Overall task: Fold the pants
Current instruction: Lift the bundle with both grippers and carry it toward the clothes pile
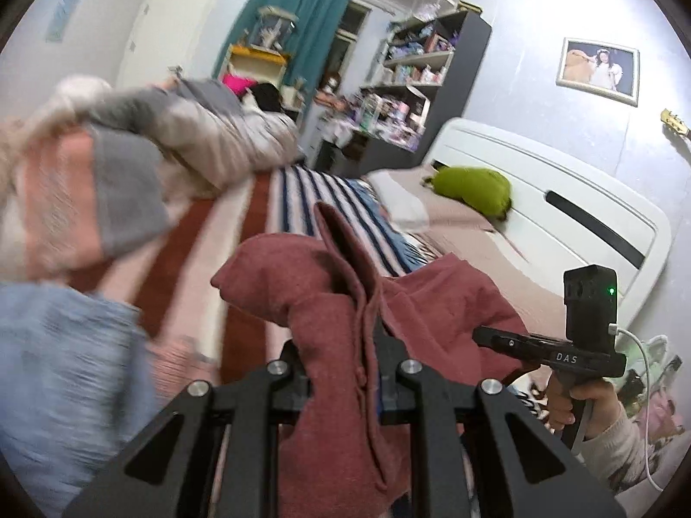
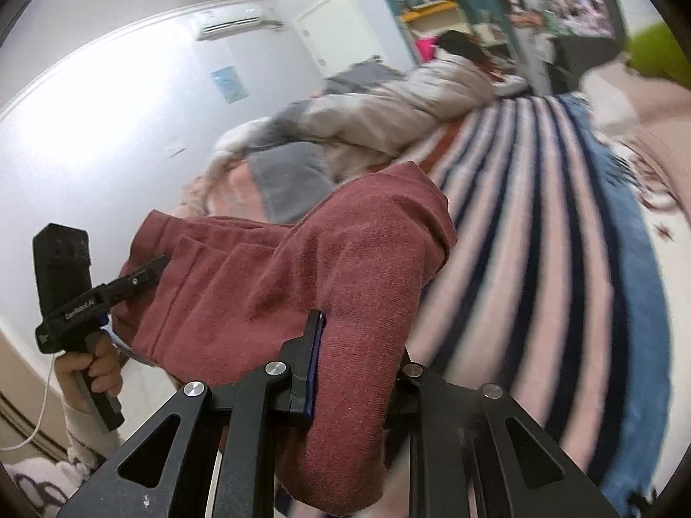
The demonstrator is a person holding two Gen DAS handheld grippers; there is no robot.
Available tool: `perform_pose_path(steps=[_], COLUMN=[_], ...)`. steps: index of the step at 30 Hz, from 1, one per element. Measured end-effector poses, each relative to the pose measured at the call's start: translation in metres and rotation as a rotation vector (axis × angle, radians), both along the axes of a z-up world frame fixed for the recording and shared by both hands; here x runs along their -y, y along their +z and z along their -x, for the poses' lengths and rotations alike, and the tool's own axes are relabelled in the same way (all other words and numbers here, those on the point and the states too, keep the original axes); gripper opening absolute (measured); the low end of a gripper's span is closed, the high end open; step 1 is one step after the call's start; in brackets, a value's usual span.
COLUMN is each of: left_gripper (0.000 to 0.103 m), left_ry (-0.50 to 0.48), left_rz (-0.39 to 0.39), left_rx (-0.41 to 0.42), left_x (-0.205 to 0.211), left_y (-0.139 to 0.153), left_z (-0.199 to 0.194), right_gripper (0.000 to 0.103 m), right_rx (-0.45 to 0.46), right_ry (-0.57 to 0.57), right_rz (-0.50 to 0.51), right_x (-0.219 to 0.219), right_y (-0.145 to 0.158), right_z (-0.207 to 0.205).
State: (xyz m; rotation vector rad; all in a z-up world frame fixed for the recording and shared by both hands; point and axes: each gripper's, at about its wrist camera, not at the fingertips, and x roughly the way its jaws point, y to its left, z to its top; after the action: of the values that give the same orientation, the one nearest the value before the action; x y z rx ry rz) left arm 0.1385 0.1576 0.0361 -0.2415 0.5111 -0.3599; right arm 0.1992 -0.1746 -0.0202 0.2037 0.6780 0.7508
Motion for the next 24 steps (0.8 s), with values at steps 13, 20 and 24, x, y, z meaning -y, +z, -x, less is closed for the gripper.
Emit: perform_pose_path(steps=[13,20,24], left_gripper=[0.015,0.015,0.015], left_ry=[0.332,0.475,0.517], left_rz=[-0.081,-0.122,-0.125], left_rx=[0.038,-0.005,-0.039], left_x=[-0.165,-0.211,-0.227], left_y=[0.044,0.030,0.019], left_z=[0.058,0.067,0.063], right_gripper=[0.013,0.013,0.013], right_rx=[0.103,0.129,0.102], right_ry=[0.334,0.449,0.475], right_rz=[-0.044,-0.020,-0.013], right_x=[-0.192,-0.252,-0.276], right_y=[0.044,0.047,0.038], right_z=[-0.020,-0.021,-0.025])
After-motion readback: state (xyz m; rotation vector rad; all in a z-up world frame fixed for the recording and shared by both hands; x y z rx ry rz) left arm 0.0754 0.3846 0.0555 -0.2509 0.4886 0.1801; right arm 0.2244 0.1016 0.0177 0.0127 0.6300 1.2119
